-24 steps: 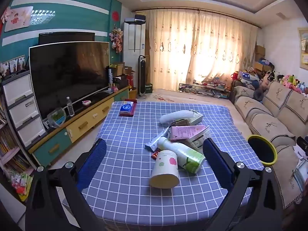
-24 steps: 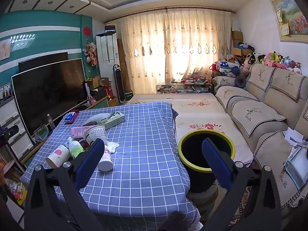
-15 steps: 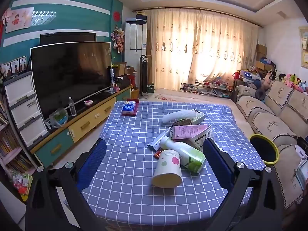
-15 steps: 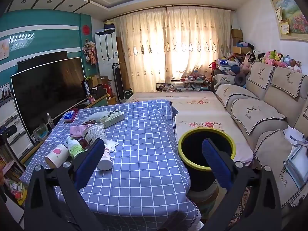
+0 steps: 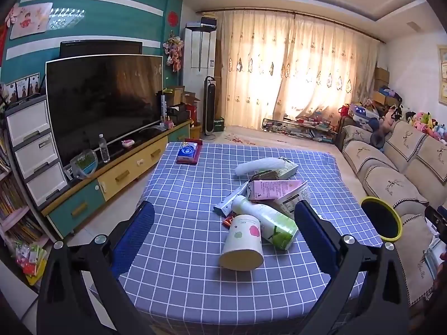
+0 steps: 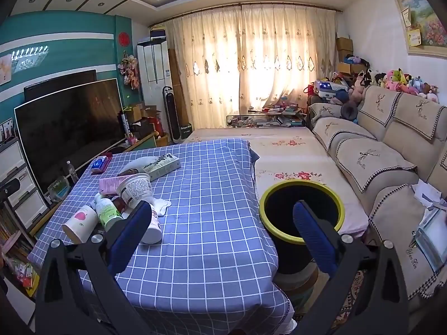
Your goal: Collect trash
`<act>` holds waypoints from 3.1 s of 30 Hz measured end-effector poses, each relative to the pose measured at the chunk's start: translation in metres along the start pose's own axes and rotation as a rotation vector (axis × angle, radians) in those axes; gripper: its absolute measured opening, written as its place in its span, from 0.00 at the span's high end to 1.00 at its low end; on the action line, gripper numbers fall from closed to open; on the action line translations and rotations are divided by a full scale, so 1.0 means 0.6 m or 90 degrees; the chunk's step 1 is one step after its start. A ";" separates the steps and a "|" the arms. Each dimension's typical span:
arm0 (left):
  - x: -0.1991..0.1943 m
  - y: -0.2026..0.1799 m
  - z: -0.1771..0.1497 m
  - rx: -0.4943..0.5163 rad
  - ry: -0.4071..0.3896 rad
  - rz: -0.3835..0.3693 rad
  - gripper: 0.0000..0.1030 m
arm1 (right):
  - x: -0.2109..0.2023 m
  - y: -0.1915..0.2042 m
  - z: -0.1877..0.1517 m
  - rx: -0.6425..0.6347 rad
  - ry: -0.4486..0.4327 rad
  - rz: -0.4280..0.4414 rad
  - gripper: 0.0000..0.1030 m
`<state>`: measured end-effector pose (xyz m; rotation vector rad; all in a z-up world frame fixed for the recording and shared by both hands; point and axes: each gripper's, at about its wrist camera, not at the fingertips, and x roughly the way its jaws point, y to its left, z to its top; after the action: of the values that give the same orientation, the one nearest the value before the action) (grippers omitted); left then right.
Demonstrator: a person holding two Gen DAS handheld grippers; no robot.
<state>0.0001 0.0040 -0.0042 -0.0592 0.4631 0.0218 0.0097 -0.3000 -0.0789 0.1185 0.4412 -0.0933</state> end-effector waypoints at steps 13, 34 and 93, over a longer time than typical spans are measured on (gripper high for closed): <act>0.006 -0.005 -0.005 0.008 0.005 -0.005 0.04 | 0.019 -0.004 -0.007 0.006 0.004 -0.005 0.06; 0.019 -0.010 -0.010 0.014 0.018 -0.011 0.04 | 0.030 -0.002 -0.012 0.007 0.015 -0.008 0.06; 0.097 -0.009 -0.037 0.008 0.063 -0.042 0.04 | 0.224 0.136 -0.051 -0.073 0.152 0.153 0.07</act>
<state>0.0427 -0.0025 -0.0499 -0.0639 0.5601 -0.0484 0.1272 -0.2235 -0.1566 0.0686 0.6662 0.1846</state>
